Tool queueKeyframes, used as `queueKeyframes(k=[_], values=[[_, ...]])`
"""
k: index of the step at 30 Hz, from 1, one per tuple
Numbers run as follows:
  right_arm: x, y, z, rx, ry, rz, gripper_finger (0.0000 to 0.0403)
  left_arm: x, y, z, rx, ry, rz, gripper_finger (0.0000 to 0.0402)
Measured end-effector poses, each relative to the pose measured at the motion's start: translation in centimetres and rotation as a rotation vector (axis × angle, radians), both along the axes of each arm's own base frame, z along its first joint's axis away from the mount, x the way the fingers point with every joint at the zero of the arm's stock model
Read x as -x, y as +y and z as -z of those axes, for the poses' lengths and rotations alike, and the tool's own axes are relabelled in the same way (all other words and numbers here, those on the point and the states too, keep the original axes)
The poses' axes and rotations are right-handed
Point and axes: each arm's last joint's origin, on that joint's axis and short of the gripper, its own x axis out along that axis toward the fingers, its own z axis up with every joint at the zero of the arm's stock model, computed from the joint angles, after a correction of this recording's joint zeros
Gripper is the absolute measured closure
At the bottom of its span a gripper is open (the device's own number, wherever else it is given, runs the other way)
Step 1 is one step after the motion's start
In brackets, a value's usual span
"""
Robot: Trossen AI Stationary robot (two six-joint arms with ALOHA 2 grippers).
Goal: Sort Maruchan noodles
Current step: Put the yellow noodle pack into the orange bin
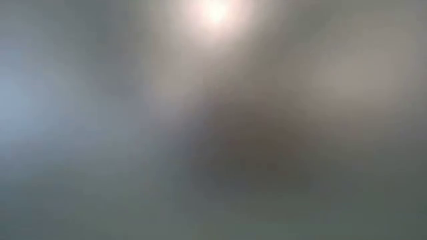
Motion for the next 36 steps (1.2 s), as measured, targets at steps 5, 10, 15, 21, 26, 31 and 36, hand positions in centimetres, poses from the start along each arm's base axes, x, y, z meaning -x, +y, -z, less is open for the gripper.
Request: queueKeyframes(k=[5,10,15,21,26,31,36], values=[[0.0,0.0,0.1,0.0,0.006,-0.003,0.0264,-0.4,-0.1,1.4,-0.05,0.076,0.06,0.0364],[0.0,0.0,0.1,0.002,0.006,-0.004,0.0264,-1.0,-0.1,2.2,-0.246,0.205,0.451,0.0364],[0.0,0.0,0.1,0.044,0.014,-0.025,0.0264,-1.3,-0.1,2.1,-0.483,0.388,1.017,0.0364],[0.0,0.0,0.1,0.046,0.014,-0.026,0.0264,-1.1,-0.1,1.3,-0.641,0.509,1.379,0.0364],[0.0,0.0,0.1,0.046,0.015,-0.026,0.0264,-1.4,-0.2,-2.3,-0.545,0.267,1.032,0.0364],[0.0,0.0,0.1,0.046,0.014,-0.026,0.0264,-1.2,-0.1,-3.7,-0.348,0.07,0.591,0.0364],[0.0,0.0,0.1,0.047,0.015,-0.026,0.0264,-1.3,0.5,-2.3,-0.18,0.018,0.235,0.0364]])
